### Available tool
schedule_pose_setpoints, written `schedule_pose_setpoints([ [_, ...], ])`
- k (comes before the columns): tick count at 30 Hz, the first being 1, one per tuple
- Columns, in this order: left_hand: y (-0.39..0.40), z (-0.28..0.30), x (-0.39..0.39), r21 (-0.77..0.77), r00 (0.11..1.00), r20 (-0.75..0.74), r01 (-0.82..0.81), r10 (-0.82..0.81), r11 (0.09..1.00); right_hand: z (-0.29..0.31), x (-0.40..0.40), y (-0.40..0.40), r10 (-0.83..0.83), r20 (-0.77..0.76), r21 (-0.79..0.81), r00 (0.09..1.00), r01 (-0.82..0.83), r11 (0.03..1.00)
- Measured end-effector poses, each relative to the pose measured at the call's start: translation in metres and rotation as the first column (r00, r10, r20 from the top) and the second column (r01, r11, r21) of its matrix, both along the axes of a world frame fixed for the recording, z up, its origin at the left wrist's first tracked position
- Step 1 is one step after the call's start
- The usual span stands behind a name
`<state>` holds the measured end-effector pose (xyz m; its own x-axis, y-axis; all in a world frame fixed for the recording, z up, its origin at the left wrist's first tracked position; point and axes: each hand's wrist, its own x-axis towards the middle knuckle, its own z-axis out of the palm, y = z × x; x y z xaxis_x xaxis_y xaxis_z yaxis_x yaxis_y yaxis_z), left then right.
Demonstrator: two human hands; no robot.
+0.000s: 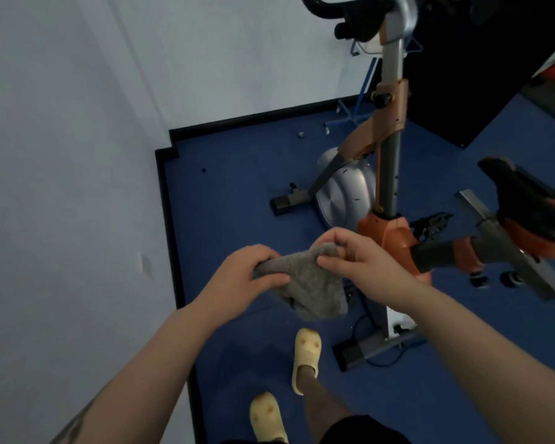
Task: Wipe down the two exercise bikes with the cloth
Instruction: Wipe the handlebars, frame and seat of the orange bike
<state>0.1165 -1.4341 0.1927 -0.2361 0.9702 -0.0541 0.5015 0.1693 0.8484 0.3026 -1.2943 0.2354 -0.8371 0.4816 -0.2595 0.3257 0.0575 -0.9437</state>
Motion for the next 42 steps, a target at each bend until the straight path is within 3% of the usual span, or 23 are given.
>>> schedule_pose_setpoints([
  [2, -0.003, 0.000, 0.011, -0.010, 0.999, 0.049, -0.003, 0.004, 1.000, 0.002, 0.018, -0.009, -0.014, 0.099, 0.162, 0.995, -0.002, 0.987],
  [6, 0.000, 0.000, 0.037, 0.003, 0.996, 0.005, 0.088, -0.088, 0.996, 0.002, 0.044, -0.029, 0.023, 0.376, 0.432, 0.926, -0.197, 0.880],
  [11, 0.014, -0.015, 0.064, -0.145, 0.968, -0.172, 0.158, -0.183, 0.977, -0.012, 0.073, -0.036, -0.203, 0.519, 0.647, 0.830, -0.226, 0.728],
  [16, 0.027, -0.046, 0.103, -0.371, 0.996, -0.065, 0.039, -0.068, 0.928, -0.043, 0.124, -0.038, -0.305, 0.688, 0.587, 0.659, -0.258, 0.767],
  [22, 0.053, -0.062, 0.184, -0.495, 0.953, -0.138, 0.170, -0.270, 0.852, -0.064, 0.220, -0.029, -0.376, 0.733, 0.572, 0.568, -0.215, 0.791],
  [26, 0.075, -0.060, 0.253, -0.499, 0.937, -0.163, 0.192, -0.309, 0.845, -0.069, 0.292, -0.016, -0.396, 0.723, 0.596, 0.566, -0.222, 0.772],
  [34, 0.108, -0.053, 0.403, -0.459, 0.967, -0.130, 0.137, -0.219, 0.878, -0.052, 0.432, 0.041, -0.410, 0.687, 0.644, 0.601, -0.241, 0.726],
  [42, 0.150, -0.043, 0.467, -0.461, 0.978, -0.134, 0.083, -0.162, 0.884, -0.027, 0.502, 0.114, -0.392, 0.705, 0.649, 0.591, -0.316, 0.692],
])
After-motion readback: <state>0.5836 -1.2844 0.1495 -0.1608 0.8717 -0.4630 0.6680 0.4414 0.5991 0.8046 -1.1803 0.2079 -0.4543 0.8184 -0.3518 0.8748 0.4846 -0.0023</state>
